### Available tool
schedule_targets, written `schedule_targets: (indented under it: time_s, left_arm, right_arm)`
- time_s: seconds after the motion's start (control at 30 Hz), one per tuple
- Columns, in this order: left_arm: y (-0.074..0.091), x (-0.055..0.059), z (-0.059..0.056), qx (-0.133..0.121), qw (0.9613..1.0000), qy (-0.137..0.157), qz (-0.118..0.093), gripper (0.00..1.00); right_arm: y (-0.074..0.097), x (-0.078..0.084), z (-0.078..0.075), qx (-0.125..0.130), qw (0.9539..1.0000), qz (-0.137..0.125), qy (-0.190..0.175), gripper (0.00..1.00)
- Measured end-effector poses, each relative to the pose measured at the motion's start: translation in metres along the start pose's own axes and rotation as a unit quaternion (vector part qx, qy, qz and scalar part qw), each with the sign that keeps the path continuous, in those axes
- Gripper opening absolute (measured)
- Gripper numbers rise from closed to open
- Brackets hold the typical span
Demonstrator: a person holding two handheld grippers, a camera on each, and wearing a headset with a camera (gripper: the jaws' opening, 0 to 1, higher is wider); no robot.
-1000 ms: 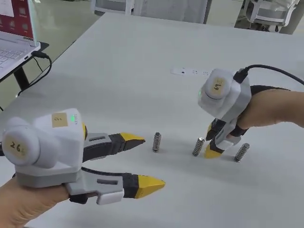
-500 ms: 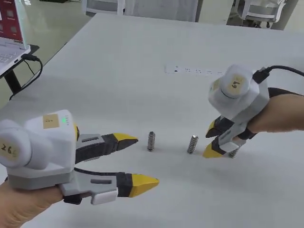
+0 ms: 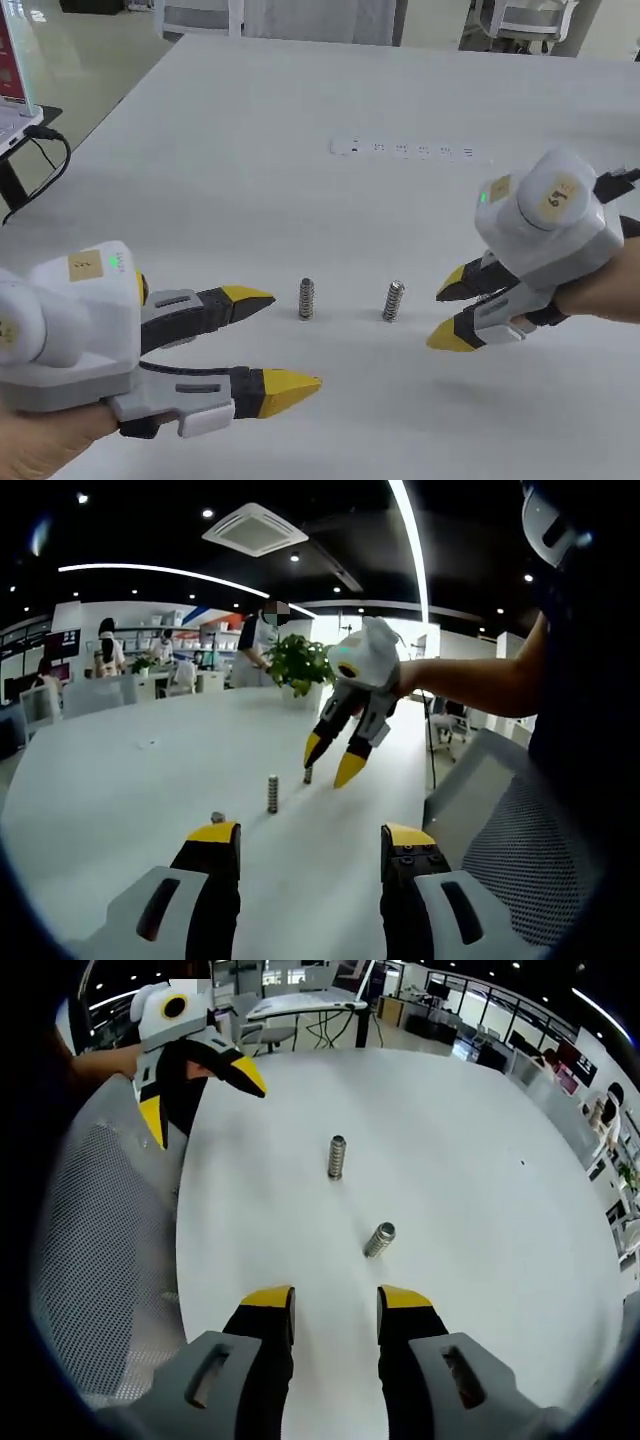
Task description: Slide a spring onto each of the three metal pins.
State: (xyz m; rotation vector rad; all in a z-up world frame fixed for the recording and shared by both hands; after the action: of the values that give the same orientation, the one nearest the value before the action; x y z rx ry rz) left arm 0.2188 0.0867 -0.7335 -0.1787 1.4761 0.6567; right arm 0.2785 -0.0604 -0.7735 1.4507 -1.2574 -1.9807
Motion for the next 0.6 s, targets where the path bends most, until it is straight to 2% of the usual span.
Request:
schedule_targets:
  time_s: [0.27, 0.43, 0.53, 0.6]
  left_arm:
    - [0.001, 0.001, -0.001, 0.0, 1.0, 0.003, 0.002, 0.52]
    - [0.001, 0.003, -0.001, -0.001, 1.0, 0.005, 0.002, 0.51]
    - [0.001, 0.004, -0.001, -0.002, 1.0, 0.007, 0.002, 0.51]
    - [0.002, 0.004, -0.001, -0.002, 1.0, 0.007, 0.003, 0.51]
  right_arm:
    - [0.015, 0.01, 0.001, 0.016, 0.9986, -0.04, -0.031, 0.32]
    - [0.027, 0.015, 0.004, 0.02, 0.9943, -0.08, -0.067, 0.33]
    - [0.032, 0.022, 0.003, 0.028, 0.9927, -0.09, -0.076, 0.33]
    - [0.037, 0.025, 0.0, 0.039, 0.9901, -0.107, -0.083, 0.33]
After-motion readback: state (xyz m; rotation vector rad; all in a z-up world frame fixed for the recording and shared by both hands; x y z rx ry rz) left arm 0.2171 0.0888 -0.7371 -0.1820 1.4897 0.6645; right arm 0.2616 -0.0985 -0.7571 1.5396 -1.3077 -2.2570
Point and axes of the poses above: the centre of the closed fingertips' face, and the gripper's own axes: y roughly backward along the fingers, z roughly to its left, x roughly out of its underside, the point moved 2 cm from there along y, roughly backward along the fingers, and after that the axes turned 13 degrees about -y, right-handed, at the moved point
